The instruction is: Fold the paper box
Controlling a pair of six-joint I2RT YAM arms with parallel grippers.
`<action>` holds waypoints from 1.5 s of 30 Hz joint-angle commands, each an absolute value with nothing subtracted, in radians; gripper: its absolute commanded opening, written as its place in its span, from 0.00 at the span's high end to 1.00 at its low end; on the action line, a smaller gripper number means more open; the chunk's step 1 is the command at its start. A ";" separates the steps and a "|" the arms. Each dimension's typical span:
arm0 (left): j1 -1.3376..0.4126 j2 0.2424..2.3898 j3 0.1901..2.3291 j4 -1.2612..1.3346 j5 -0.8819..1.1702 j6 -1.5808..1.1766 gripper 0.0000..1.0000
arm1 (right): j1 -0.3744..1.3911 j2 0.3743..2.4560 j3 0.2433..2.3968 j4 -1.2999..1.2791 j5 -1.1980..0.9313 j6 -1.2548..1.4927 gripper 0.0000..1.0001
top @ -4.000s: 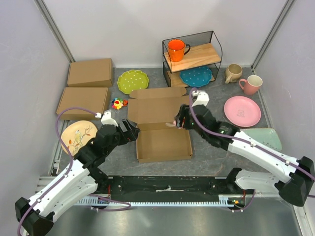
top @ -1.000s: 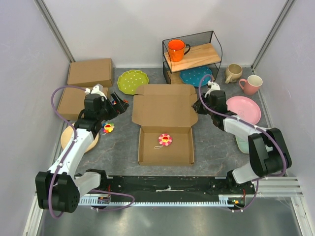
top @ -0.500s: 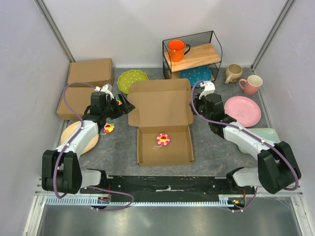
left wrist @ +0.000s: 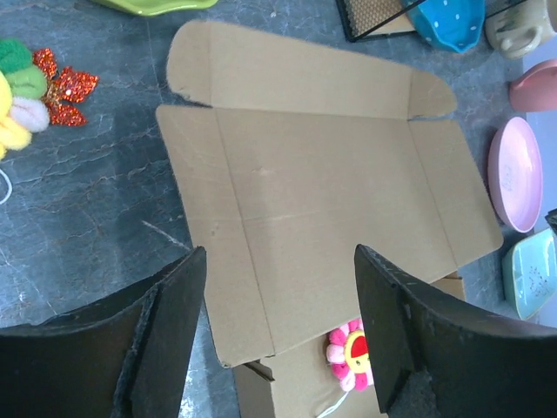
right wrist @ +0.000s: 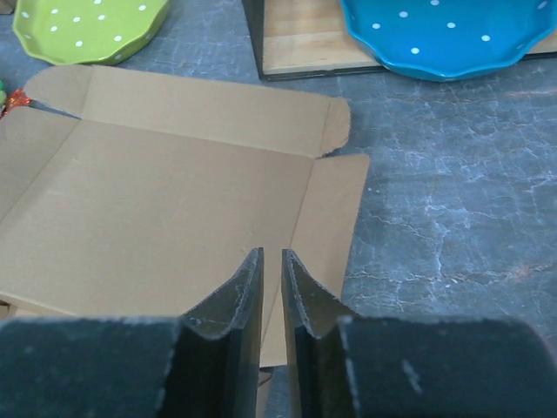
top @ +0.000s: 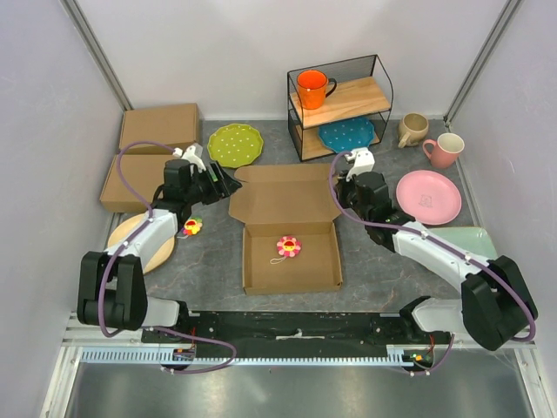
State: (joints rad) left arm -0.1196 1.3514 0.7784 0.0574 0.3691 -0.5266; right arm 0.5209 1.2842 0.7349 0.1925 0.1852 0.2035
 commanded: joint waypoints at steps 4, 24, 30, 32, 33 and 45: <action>-0.121 1.382 0.787 0.104 0.342 -0.506 0.18 | 0.515 1.285 0.753 0.146 0.327 0.213 0.33; -0.121 1.301 0.739 0.081 0.284 -0.528 0.16 | 0.290 1.736 1.026 0.186 -0.152 0.471 0.20; -0.123 1.315 0.745 0.078 0.291 -0.540 0.16 | 0.278 1.801 1.060 0.236 -0.207 0.494 0.41; -0.121 1.318 0.753 0.071 0.296 -0.541 0.16 | 0.275 1.815 1.052 0.253 -0.213 0.497 0.52; -0.123 1.316 0.753 0.069 0.295 -0.541 0.16 | 0.276 1.819 1.051 0.259 -0.216 0.499 0.54; -0.123 1.318 0.747 0.071 0.291 -0.546 0.16 | 0.278 1.751 0.993 0.305 -0.196 0.477 0.78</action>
